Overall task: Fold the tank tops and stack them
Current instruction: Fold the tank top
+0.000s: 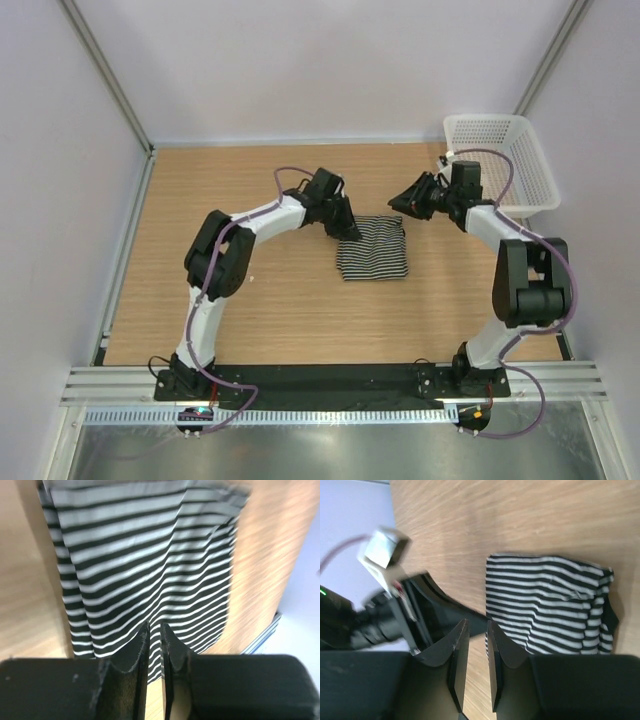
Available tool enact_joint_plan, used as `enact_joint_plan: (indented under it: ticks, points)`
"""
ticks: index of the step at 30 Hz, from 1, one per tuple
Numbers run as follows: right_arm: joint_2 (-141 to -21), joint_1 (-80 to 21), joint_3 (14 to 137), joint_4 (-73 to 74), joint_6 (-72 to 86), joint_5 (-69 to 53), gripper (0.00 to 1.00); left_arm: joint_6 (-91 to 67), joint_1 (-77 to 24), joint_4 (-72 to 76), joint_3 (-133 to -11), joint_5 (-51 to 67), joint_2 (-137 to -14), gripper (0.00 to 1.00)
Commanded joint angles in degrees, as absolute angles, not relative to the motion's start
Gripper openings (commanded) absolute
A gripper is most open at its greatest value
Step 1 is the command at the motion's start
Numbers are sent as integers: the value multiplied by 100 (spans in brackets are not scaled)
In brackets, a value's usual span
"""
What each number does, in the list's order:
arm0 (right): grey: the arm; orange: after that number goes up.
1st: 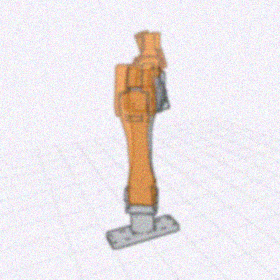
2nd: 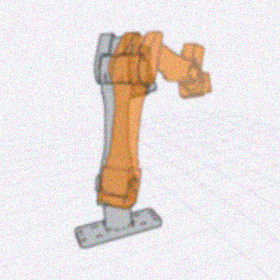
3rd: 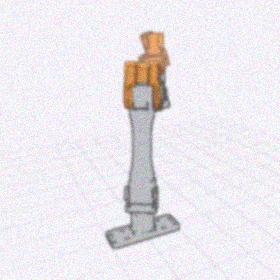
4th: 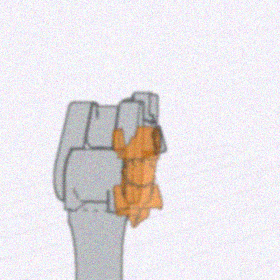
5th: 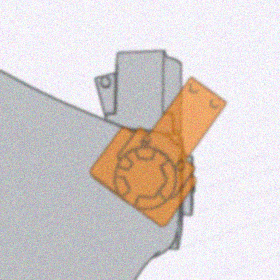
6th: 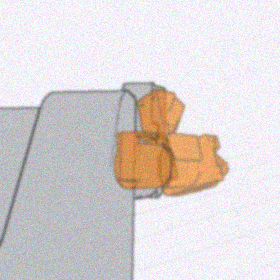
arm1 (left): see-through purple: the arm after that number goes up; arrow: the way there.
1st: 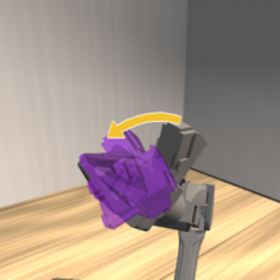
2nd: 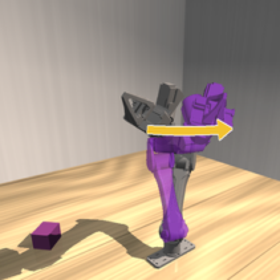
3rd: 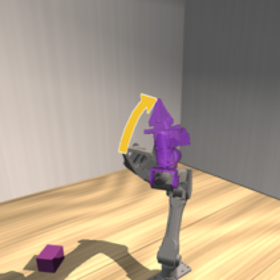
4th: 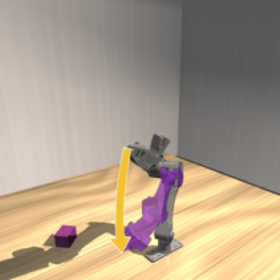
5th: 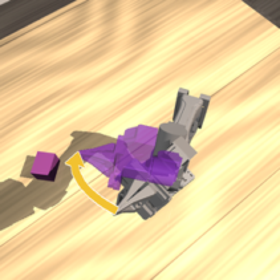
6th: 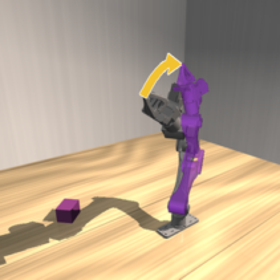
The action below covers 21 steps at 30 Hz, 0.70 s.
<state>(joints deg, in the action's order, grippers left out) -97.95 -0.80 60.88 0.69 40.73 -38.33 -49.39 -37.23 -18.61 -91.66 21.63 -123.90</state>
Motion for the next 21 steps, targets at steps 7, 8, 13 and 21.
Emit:
enact_joint_plan:
  ticks: [7, 8, 13, 21]
  points:
    - [-9316, -70, 4905, 879, 3366, -3225, 19, -4755, -3481, -2109, -10536, 2013, -12918, 15]
    - [-9325, -79, 4713, 844, 3375, -3226, 18, -4746, -3463, -2118, -10599, 1960, -12990, 15]
    - [-9202, -70, 4254, 861, 3296, -2980, 9, -4693, -3437, -2241, -10950, 1889, -13437, 15]
    - [-8351, -70, 3867, 1107, 3314, -1962, 1, -4658, -3375, -2364, -10890, 1723, -13843, 15]
